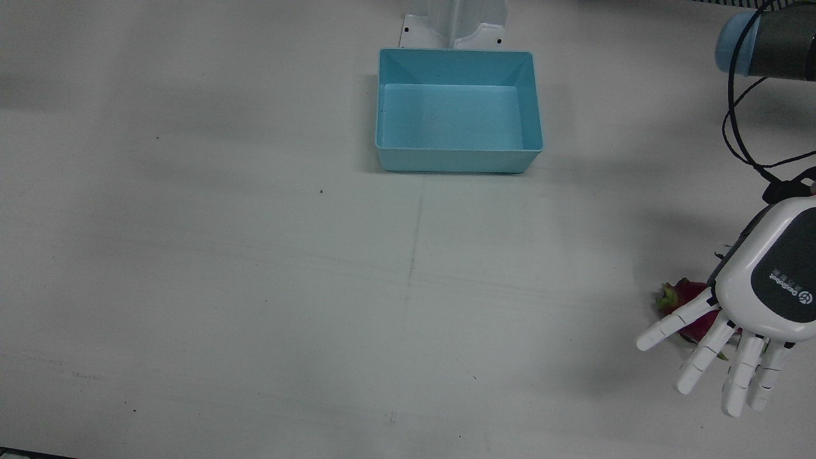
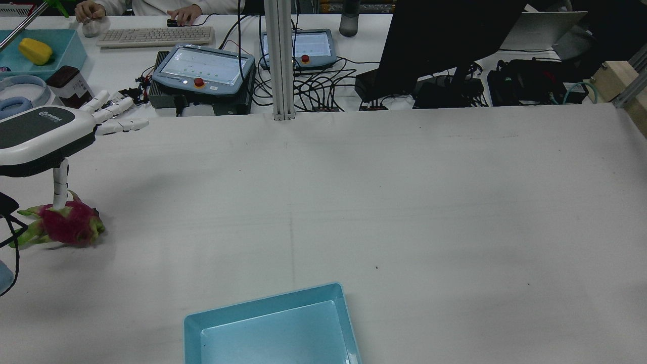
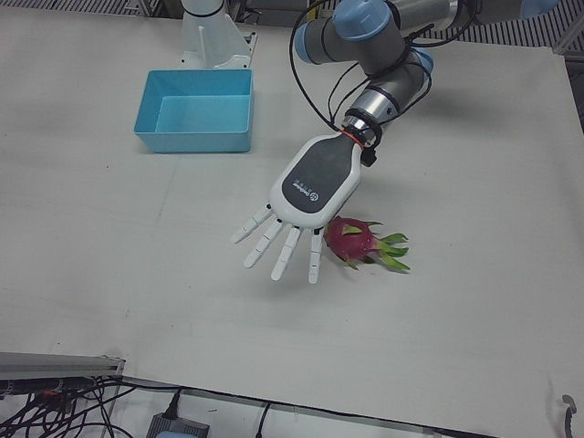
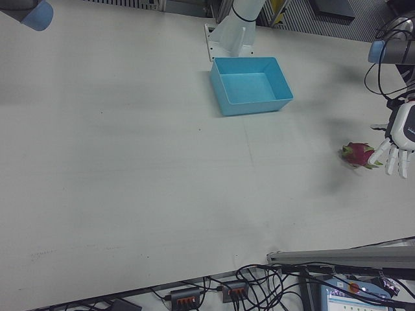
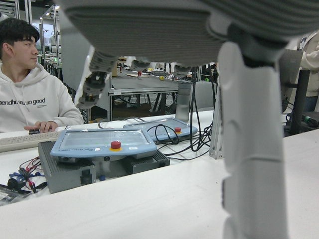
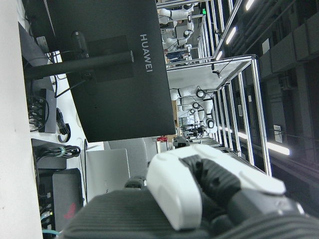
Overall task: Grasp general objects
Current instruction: 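Move the left hand down over the pink dragon fruit, then close the left hand's fingers around the dragon fruit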
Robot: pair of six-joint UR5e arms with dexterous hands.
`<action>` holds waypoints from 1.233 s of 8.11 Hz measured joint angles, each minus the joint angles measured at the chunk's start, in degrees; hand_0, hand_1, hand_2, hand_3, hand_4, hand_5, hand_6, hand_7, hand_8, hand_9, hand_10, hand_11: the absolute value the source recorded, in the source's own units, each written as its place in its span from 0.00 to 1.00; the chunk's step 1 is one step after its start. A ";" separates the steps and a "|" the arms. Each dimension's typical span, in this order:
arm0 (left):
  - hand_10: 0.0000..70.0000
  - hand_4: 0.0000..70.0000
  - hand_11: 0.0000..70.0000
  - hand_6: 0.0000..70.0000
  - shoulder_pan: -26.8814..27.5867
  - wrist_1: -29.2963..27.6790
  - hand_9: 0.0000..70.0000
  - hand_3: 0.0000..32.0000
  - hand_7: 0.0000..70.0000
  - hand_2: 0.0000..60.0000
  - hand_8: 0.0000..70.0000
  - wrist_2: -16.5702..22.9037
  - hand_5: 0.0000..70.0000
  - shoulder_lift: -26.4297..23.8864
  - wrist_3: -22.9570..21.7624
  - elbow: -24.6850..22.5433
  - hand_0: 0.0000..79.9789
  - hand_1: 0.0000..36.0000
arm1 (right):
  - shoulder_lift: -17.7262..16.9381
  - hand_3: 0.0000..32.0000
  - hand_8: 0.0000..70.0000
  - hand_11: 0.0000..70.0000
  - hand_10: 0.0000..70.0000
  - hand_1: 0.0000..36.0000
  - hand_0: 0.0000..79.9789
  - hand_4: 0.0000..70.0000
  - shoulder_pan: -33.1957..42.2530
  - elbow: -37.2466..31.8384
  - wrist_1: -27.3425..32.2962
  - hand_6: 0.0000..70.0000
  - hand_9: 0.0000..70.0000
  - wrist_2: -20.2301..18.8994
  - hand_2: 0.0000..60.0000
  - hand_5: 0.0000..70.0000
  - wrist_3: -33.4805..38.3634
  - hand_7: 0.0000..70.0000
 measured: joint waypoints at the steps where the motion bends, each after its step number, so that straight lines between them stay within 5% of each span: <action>1: 0.00 0.00 0.00 0.00 1.64 -1.20 0.00 0.91 0.05 0.00 0.00 -0.18 0.00 1.10 0.52 1.19 0.62 0.44 | 0.00 0.00 0.00 0.00 0.00 0.00 0.00 0.00 0.01 0.00 0.00 0.00 0.00 0.01 0.00 0.00 0.00 0.00; 4: 0.00 0.00 0.00 0.00 3.93 -5.85 0.00 0.94 0.06 0.00 0.00 -1.02 0.00 5.04 1.51 4.92 0.63 0.47 | 0.00 0.00 0.00 0.00 0.00 0.00 0.00 0.00 0.01 -0.05 0.00 0.00 0.00 0.01 0.00 0.00 0.00 0.00; 10: 0.00 0.00 0.00 0.00 4.18 -17.40 0.00 0.85 0.06 0.00 0.00 -3.87 0.00 8.88 1.61 16.16 0.63 0.48 | 0.00 0.00 0.00 0.00 0.00 0.00 0.00 0.00 -0.02 -0.09 0.00 0.00 0.00 0.01 0.00 0.00 -0.03 0.00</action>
